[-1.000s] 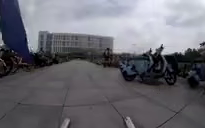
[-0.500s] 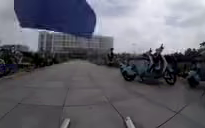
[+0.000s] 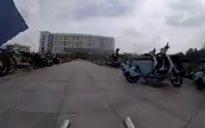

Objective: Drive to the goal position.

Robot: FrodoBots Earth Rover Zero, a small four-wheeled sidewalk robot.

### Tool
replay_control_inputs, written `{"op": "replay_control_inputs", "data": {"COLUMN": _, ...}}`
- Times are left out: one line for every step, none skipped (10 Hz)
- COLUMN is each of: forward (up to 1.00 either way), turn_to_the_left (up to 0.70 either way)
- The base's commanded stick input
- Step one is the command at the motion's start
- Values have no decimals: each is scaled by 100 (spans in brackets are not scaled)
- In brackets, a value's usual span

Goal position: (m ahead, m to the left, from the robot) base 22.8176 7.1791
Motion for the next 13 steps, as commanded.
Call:
{"op": "replay_control_inputs", "data": {"forward": 100, "turn_to_the_left": 0}}
{"op": "replay_control_inputs", "data": {"forward": 100, "turn_to_the_left": 31}}
{"op": "replay_control_inputs", "data": {"forward": 100, "turn_to_the_left": 39}}
{"op": "replay_control_inputs", "data": {"forward": 100, "turn_to_the_left": 18}}
{"op": "replay_control_inputs", "data": {"forward": 100, "turn_to_the_left": 3}}
{"op": "replay_control_inputs", "data": {"forward": 100, "turn_to_the_left": 0}}
{"op": "replay_control_inputs", "data": {"forward": 100, "turn_to_the_left": 0}}
{"op": "replay_control_inputs", "data": {"forward": 100, "turn_to_the_left": 0}}
{"op": "replay_control_inputs", "data": {"forward": 100, "turn_to_the_left": 0}}
{"op": "replay_control_inputs", "data": {"forward": 100, "turn_to_the_left": 27}}
{"op": "replay_control_inputs", "data": {"forward": 100, "turn_to_the_left": 24}}
{"op": "replay_control_inputs", "data": {"forward": 100, "turn_to_the_left": 0}}
{"op": "replay_control_inputs", "data": {"forward": 100, "turn_to_the_left": 0}}
